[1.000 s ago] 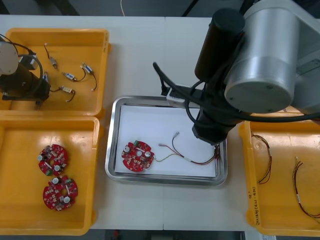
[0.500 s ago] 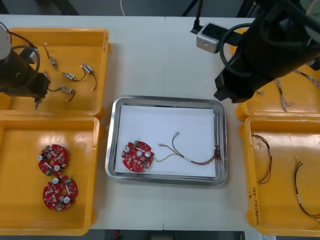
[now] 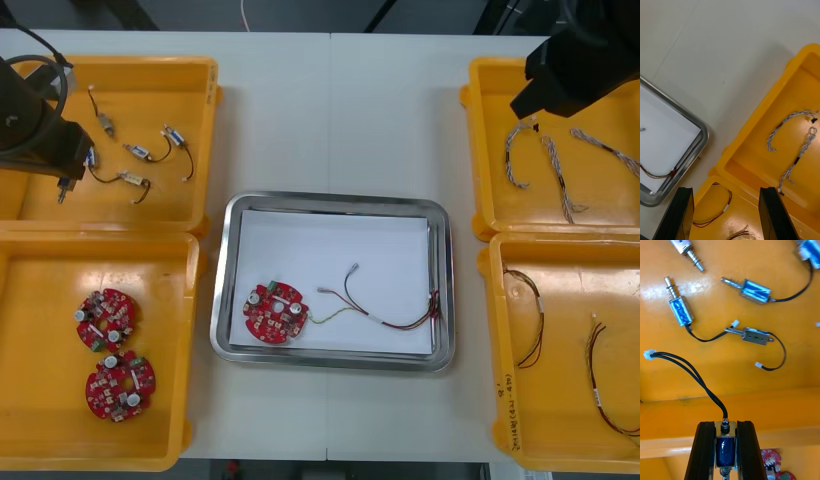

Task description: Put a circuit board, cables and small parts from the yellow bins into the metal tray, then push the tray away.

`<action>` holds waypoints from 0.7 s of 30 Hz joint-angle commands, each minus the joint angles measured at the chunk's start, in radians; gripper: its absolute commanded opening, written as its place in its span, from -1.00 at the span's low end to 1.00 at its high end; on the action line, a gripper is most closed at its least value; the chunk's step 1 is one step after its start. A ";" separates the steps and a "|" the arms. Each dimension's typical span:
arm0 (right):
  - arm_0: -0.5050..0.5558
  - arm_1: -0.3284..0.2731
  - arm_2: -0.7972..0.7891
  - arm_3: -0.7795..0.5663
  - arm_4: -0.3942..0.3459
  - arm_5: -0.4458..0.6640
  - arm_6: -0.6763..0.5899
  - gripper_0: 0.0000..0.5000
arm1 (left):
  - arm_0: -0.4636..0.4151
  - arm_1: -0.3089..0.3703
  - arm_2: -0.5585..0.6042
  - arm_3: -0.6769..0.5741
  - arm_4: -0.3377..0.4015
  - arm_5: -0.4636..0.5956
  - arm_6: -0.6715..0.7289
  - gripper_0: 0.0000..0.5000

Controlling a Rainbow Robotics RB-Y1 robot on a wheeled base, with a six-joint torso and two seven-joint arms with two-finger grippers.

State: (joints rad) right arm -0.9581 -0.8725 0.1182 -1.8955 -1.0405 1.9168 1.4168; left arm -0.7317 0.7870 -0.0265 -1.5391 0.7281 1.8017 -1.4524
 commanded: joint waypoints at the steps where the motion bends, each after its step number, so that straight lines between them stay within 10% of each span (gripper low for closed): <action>1: 0.071 -0.040 -0.166 0.019 0.060 0.003 -0.012 1.00 | 0.012 0.012 -0.010 -0.118 0.024 0.045 0.164 -0.97; 21: 0.079 -0.071 -0.348 0.265 0.249 0.003 0.042 1.00 | -0.049 -0.107 -0.155 -0.297 0.047 0.110 0.399 -0.97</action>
State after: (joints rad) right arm -0.8732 -0.9016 -0.1938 -1.6360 -0.8109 1.9170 1.4228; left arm -0.7353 0.7101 -0.1547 -1.7985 0.7668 1.8992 -1.1143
